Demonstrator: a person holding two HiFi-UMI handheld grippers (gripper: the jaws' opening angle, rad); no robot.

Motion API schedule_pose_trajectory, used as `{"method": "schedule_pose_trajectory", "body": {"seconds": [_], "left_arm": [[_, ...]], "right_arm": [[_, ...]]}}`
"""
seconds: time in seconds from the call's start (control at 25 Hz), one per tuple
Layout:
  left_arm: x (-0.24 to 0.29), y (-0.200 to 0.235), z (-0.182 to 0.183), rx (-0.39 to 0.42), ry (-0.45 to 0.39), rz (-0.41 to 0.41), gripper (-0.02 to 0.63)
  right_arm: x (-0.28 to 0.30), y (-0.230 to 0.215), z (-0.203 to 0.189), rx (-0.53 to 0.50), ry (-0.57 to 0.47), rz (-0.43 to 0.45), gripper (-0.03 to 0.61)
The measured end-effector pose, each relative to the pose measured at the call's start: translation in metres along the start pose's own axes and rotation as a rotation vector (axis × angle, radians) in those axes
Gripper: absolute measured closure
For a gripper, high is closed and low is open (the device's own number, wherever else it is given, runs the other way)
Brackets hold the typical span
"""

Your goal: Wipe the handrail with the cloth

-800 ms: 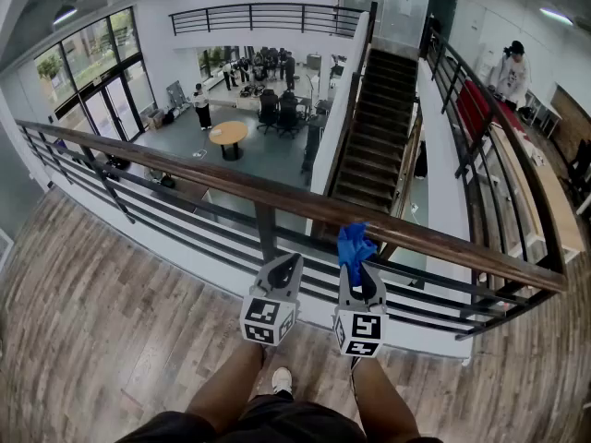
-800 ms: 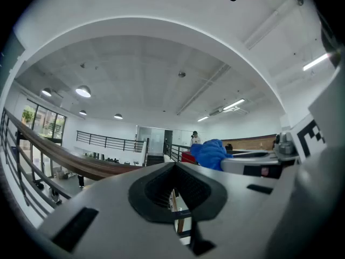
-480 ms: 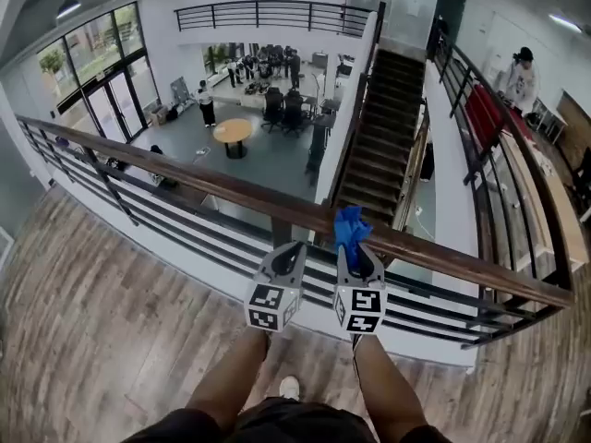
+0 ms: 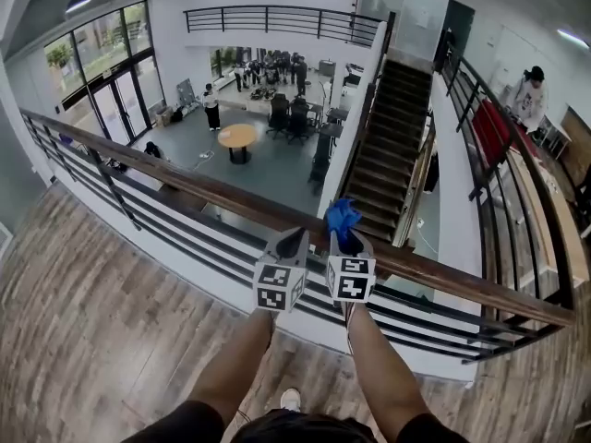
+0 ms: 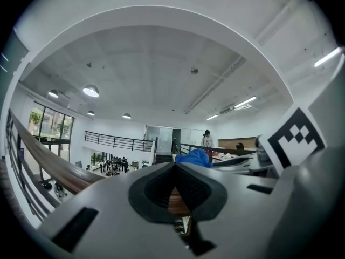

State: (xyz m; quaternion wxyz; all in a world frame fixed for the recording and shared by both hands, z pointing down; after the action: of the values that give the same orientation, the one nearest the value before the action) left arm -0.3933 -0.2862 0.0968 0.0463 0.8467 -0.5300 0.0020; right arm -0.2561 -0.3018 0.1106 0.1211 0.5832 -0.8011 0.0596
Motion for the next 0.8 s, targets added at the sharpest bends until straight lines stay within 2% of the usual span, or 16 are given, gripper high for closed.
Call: {"method": "schedule_pose_trajectory", "body": {"seconds": [0.12, 0.36, 0.6, 0.8], "left_arm": [[0.004, 0.009, 0.0, 0.015, 0.02, 0.013, 0.609], [0.008, -0.008, -0.004, 0.02, 0.025, 0.019, 0.609], [0.01, -0.021, -0.009, 0.024, 0.031, -0.005, 0.609], [0.011, -0.038, -0.012, 0.031, 0.039, -0.039, 0.609]], "right_arm": [[0.021, 0.002, -0.001, -0.006, 0.084, -0.009, 0.476], [0.029, -0.011, -0.001, -0.039, 0.192, -0.037, 0.482], [0.022, -0.022, -0.006, -0.062, 0.221, -0.079, 0.483], [0.005, -0.045, -0.012, -0.038, 0.239, -0.118, 0.485]]}}
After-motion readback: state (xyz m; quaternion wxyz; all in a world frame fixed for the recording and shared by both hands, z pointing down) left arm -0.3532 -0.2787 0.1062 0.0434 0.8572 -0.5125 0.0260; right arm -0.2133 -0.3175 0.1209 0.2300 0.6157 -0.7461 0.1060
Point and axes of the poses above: the fingertips, and each gripper's own axes: x forward along the fingers, y to its left, z out of its top, the point moved 7 cm from there along -x, backward along the fingers, and after that the axes turned 6 degrees about z, right-handed, at the moved point
